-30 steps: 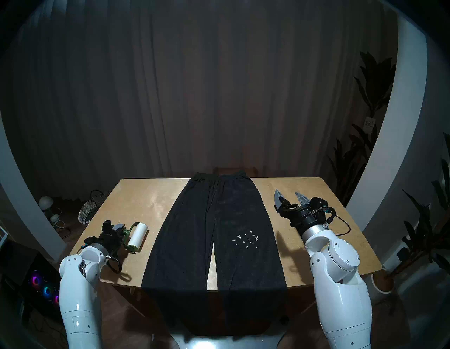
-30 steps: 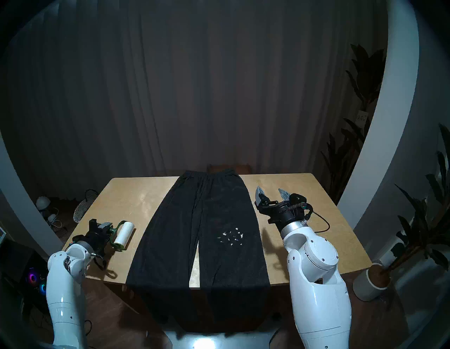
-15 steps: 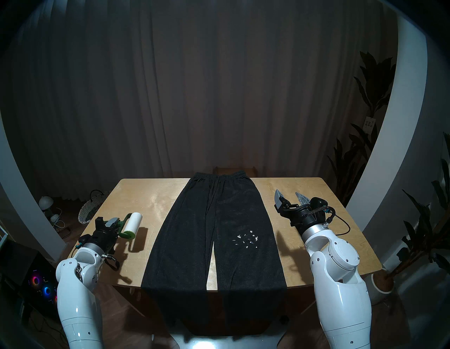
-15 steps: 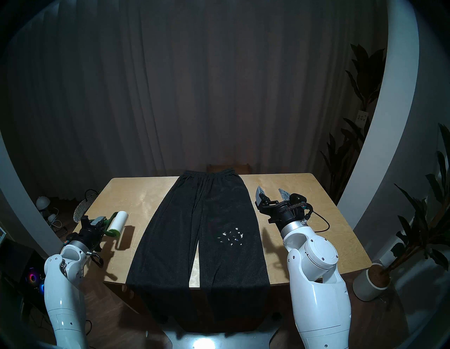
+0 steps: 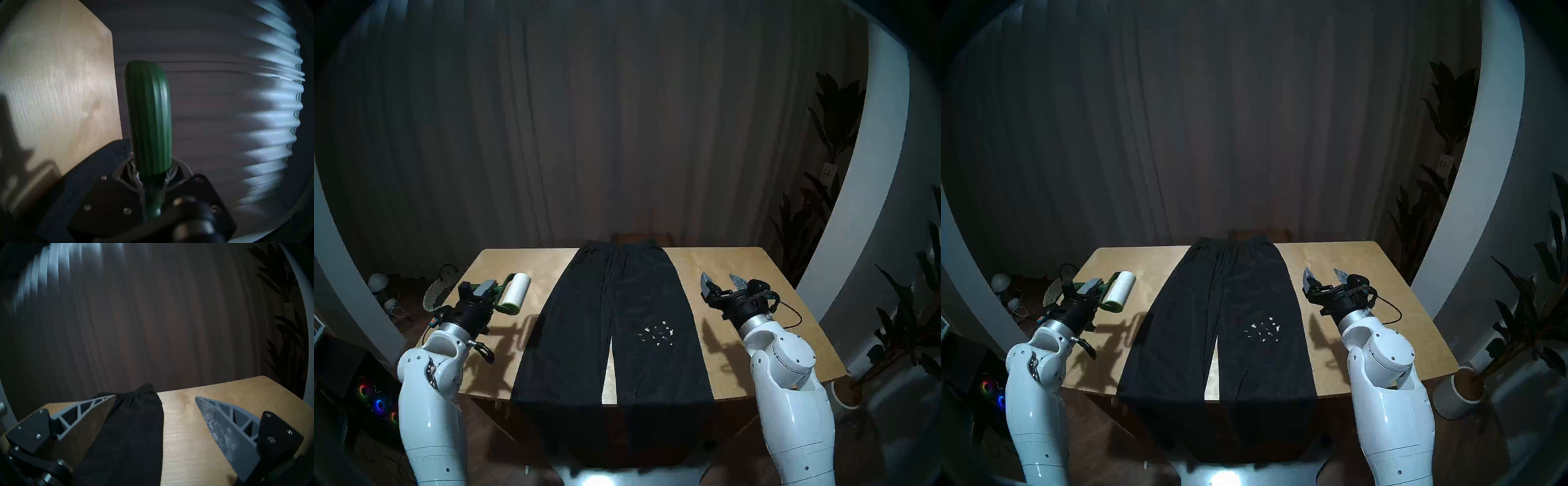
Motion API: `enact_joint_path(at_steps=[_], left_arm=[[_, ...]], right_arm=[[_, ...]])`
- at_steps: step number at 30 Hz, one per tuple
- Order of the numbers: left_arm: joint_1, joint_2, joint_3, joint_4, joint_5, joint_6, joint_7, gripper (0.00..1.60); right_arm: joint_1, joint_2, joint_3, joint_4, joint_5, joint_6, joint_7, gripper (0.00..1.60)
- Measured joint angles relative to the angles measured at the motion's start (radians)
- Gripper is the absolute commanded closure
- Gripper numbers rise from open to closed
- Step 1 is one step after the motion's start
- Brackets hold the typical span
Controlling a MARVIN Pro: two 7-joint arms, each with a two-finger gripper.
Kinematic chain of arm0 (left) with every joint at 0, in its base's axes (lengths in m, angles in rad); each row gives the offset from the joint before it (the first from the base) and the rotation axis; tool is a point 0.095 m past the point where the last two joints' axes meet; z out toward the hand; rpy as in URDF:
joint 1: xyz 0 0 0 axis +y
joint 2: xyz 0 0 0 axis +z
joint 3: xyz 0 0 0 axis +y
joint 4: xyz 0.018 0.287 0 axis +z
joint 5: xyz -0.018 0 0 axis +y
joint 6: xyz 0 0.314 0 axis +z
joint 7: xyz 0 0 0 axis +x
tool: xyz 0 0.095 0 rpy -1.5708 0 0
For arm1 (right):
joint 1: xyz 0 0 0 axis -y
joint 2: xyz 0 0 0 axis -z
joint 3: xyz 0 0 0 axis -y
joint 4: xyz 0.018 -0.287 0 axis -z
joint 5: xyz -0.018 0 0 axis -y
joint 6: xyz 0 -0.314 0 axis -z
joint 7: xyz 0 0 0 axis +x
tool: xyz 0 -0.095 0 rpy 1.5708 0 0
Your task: Remove lint and debris from pants with a lint roller
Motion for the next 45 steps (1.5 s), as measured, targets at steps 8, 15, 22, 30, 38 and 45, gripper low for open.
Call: enact_joint_path(at_steps=[8,15,22,30,38,45], left_arm=[[0.046,-0.067,0.110,-0.090,0.056,-0.048,0.031,1.60],[0.075,-0.095,0.221,-0.139,0.114,-0.095,0.071,1.60],[0.089,-0.102,0.336,-0.160,0.190,-0.153,0.116,1.60],[0.092,-0.083,0.487,-0.166,0.292,-0.271,0.152,1.60],[0.084,-0.041,0.626,-0.136,0.387,-0.417,0.149,1.60],[0.057,-0.005,0.742,-0.059,0.466,-0.533,0.126,1.60]], right_arm=[[0.006,0.090,-0.012,0.123,-0.095,-0.089,0.084,0.00],[0.045,0.156,-0.014,0.251,-0.148,-0.168,0.150,0.00],[0.103,0.198,-0.030,0.359,-0.179,-0.230,0.204,0.00],[0.164,0.229,-0.050,0.447,-0.190,-0.318,0.274,0.00],[0.198,0.237,-0.051,0.503,-0.168,-0.398,0.318,0.00],[0.213,0.237,-0.047,0.507,-0.145,-0.441,0.348,0.00]])
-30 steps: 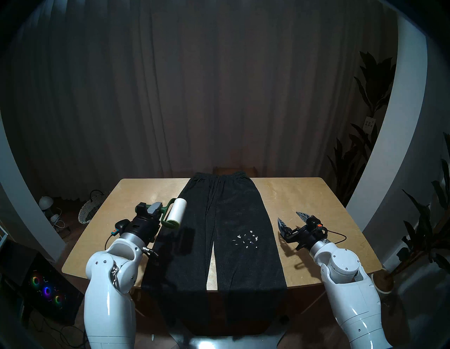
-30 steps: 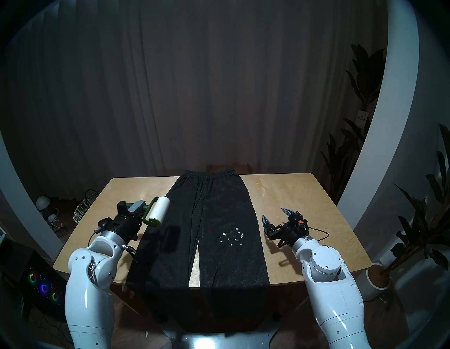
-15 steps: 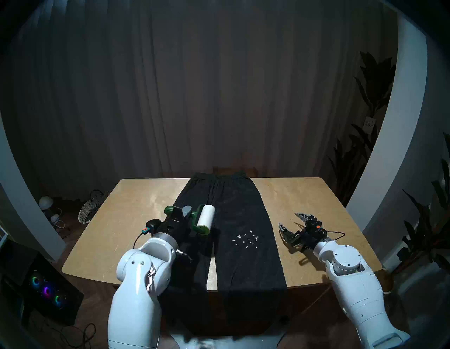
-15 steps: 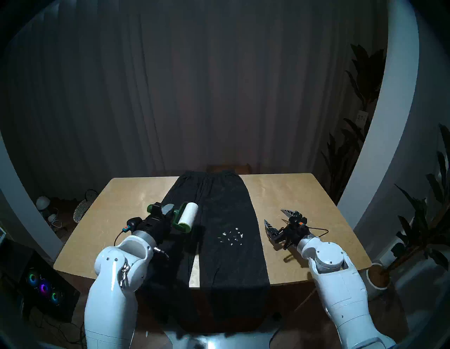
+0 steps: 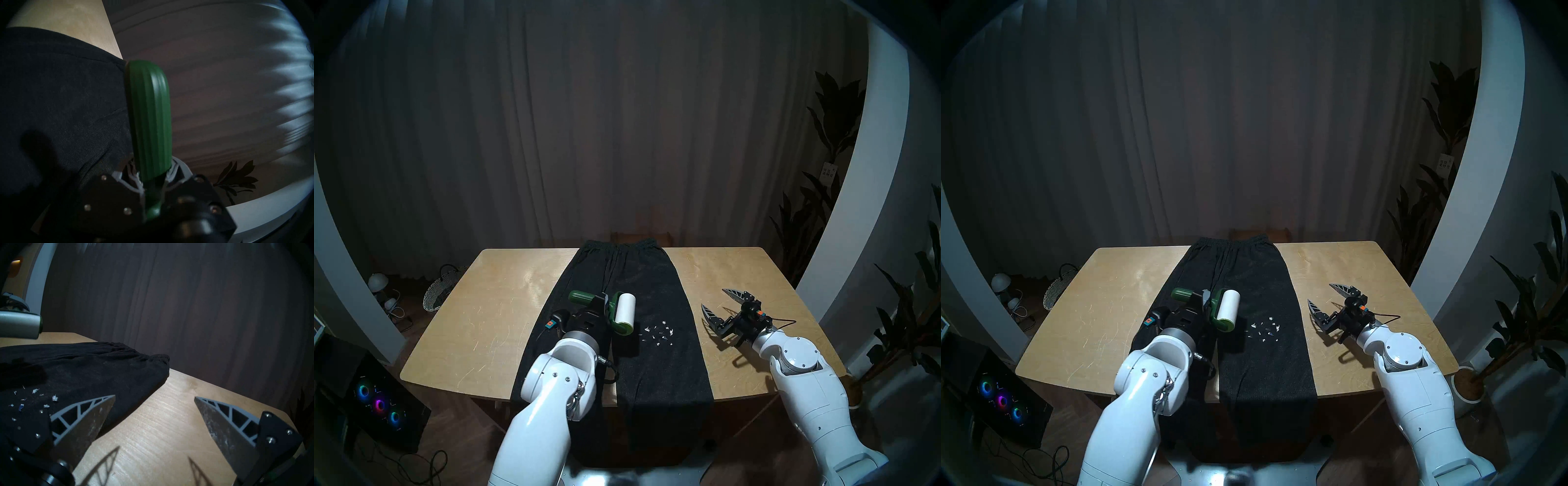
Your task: Remove lint and debris from pants with a lint roller
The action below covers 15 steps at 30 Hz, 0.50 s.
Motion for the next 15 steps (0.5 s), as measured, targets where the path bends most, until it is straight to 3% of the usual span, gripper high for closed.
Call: enact_joint_path(at_steps=[6,15], left_arm=[[-0.043,0.025,0.095,0.080,0.061,-0.109,-0.026,1.60],[-0.118,0.035,0.180,0.165,0.115,-0.259,-0.053,1.60]], right_arm=[[0.001,-0.001,0.001,-0.002,0.020,-0.030,0.030,0.00],[-0.010,-0.012,0.002,0.004,0.036,-0.060,0.056,0.00]])
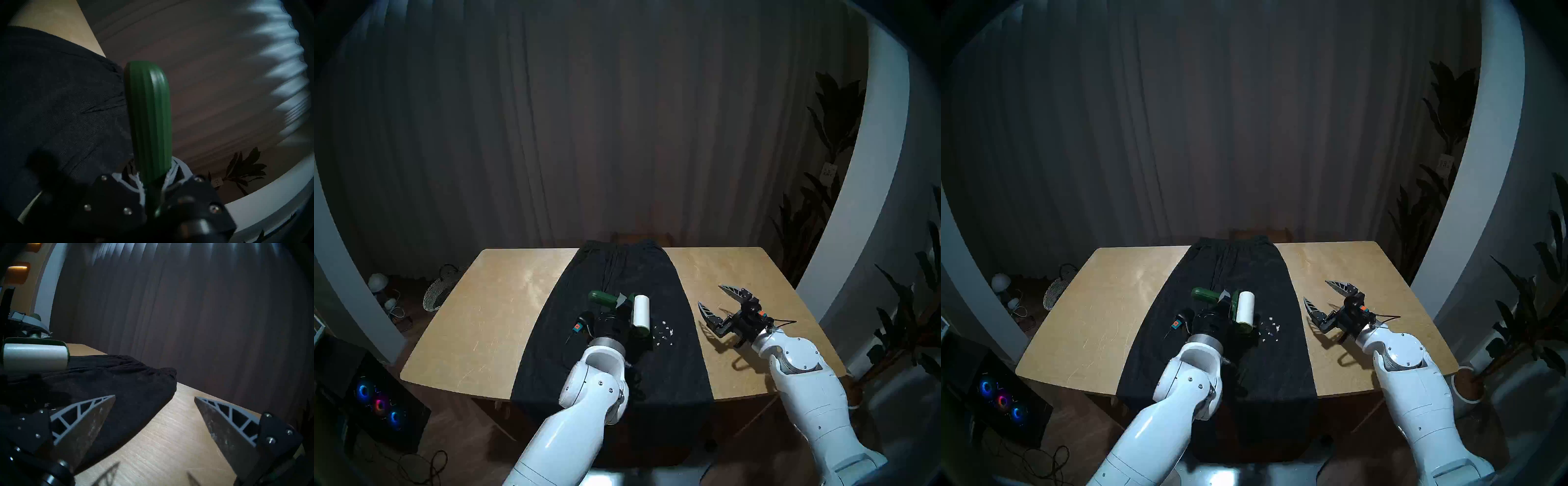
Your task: Remove lint and debris from pants with a lint roller
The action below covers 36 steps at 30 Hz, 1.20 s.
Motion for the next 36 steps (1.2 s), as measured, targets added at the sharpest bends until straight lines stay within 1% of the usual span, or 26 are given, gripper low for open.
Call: enact_joint_path(at_steps=[5,6,8,13,16,19,22,25,31,36], left_arm=[[-0.045,-0.001,0.050,0.050,0.019,-0.088,-0.008,1.60],[-0.056,-0.002,0.064,0.062,0.022,-0.112,-0.009,1.60],[-0.067,-0.002,0.080,0.072,0.023,-0.137,-0.009,1.60],[-0.101,-0.001,0.134,0.091,0.022,-0.230,0.004,1.60],[-0.114,-0.001,0.156,0.091,0.003,-0.270,0.026,1.60],[-0.131,-0.001,0.181,0.083,-0.045,-0.325,0.080,1.60],[-0.143,-0.001,0.197,0.070,-0.074,-0.364,0.133,1.60],[-0.155,-0.001,0.212,0.063,-0.090,-0.398,0.194,1.60],[-0.175,-0.001,0.236,0.063,-0.099,-0.423,0.284,1.60],[-0.188,-0.001,0.255,0.069,-0.093,-0.424,0.316,1.60]], right_arm=[[-0.014,-0.013,-0.007,0.008,-0.002,-0.022,0.001,0.00],[-0.018,-0.015,-0.012,0.010,-0.008,-0.029,-0.003,0.00],[-0.021,-0.017,-0.020,0.011,-0.020,-0.035,-0.006,0.00],[-0.028,-0.017,-0.050,0.002,-0.092,-0.049,-0.026,0.00],[-0.026,-0.016,-0.058,-0.006,-0.122,-0.049,-0.039,0.00],[-0.018,-0.016,-0.062,-0.012,-0.150,-0.037,-0.057,0.00],[-0.011,-0.016,-0.058,-0.016,-0.165,-0.010,-0.072,0.00],[-0.006,-0.015,-0.054,-0.020,-0.180,0.016,-0.083,0.00],[-0.002,-0.008,-0.054,-0.033,-0.206,0.065,-0.088,0.00],[0.001,-0.001,-0.060,-0.031,-0.218,0.087,-0.080,0.00]])
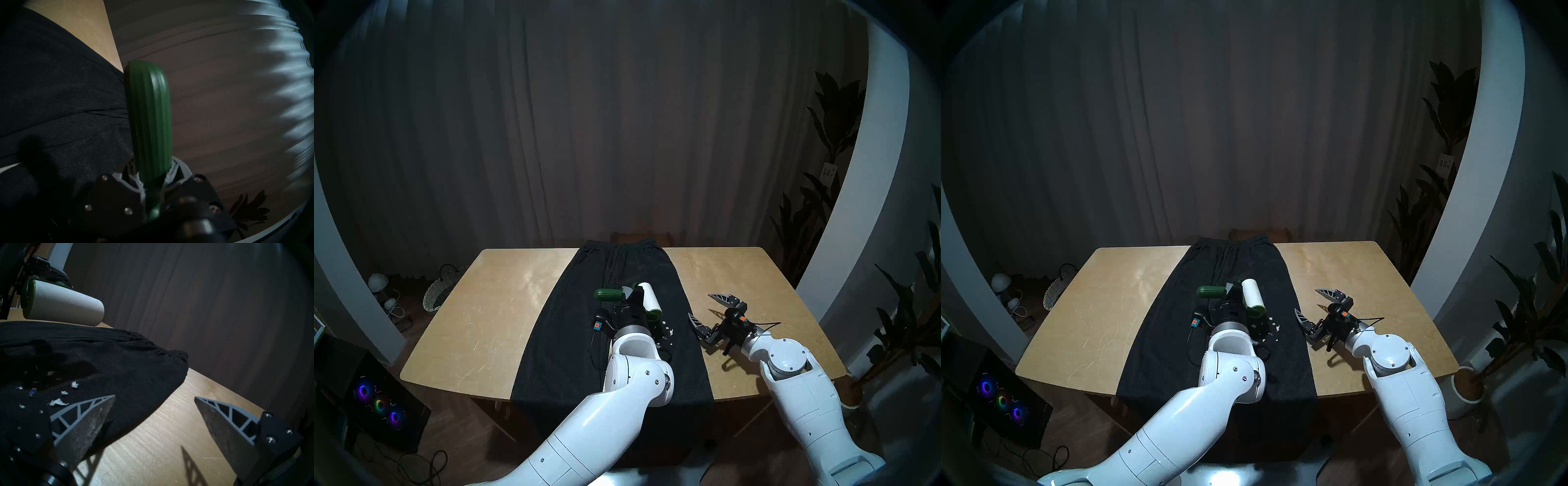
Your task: Remove lint and debris from pants with a lint roller
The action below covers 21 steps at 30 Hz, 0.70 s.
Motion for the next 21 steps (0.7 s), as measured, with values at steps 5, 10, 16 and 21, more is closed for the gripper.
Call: enact_joint_path(at_steps=[5,10,16,21], left_arm=[[-0.010,0.003,0.021,-0.002,0.006,0.013,0.026,1.60],[-0.021,0.016,0.057,0.000,0.001,0.028,0.049,1.60],[-0.040,0.029,0.103,0.023,-0.025,0.028,0.059,1.60],[-0.059,0.031,0.138,0.051,-0.034,0.017,0.058,1.60]], right_arm=[[0.002,0.003,-0.012,0.008,-0.014,0.013,0.012,0.00],[0.005,0.005,-0.027,0.010,-0.040,0.030,0.008,0.00],[0.017,0.011,-0.039,0.001,-0.069,0.060,-0.008,0.00],[0.025,0.016,-0.039,-0.001,-0.079,0.082,-0.012,0.00]])
